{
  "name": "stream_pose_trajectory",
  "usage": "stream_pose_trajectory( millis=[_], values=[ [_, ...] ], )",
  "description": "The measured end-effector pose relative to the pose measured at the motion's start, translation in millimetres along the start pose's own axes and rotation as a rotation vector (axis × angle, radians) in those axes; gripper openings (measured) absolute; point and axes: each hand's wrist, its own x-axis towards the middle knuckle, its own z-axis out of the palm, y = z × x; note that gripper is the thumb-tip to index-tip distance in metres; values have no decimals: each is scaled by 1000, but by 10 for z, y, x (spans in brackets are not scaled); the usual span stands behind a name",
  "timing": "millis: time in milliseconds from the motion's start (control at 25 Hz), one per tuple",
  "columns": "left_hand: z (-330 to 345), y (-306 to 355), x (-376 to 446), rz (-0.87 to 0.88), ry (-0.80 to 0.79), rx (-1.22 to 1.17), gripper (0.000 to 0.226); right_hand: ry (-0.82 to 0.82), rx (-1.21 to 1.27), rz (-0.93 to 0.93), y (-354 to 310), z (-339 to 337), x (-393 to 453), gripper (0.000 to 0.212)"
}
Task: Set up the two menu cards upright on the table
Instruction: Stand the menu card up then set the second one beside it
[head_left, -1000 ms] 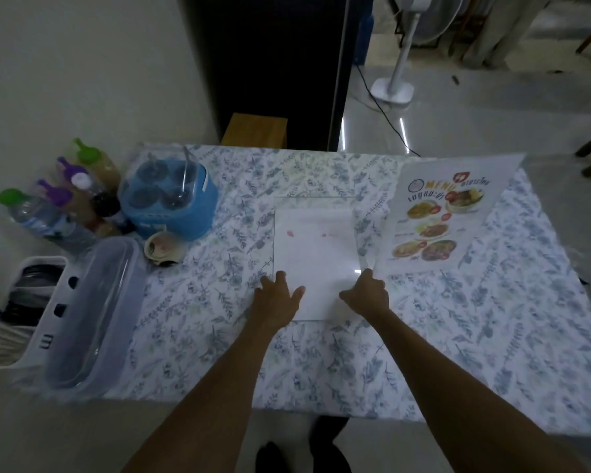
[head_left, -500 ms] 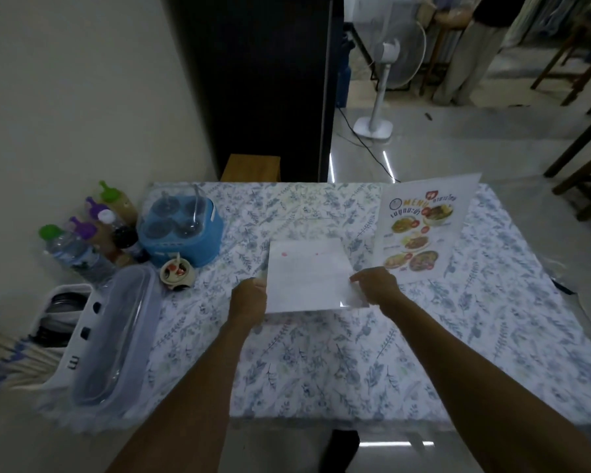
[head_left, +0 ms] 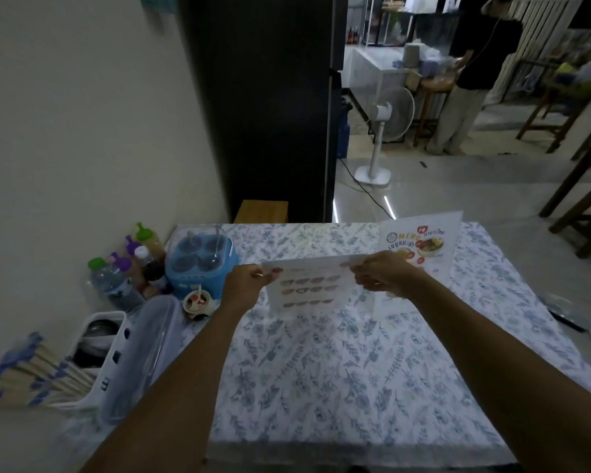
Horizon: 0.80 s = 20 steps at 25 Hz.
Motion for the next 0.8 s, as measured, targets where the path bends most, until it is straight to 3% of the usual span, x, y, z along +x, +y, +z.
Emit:
stream_pose_trajectory(
  millis=[200, 400, 800],
  values=[
    [43, 124, 239, 1, 50, 159, 31, 135, -161, -141, 39, 161, 288, 29],
    [212, 107, 482, -83, 146, 145, 32, 313, -508, -276, 132, 362, 638, 45],
    [412, 113, 909, -180, 203, 198, 43, 334, -549, -321, 98, 345, 1104, 40]
  ],
)
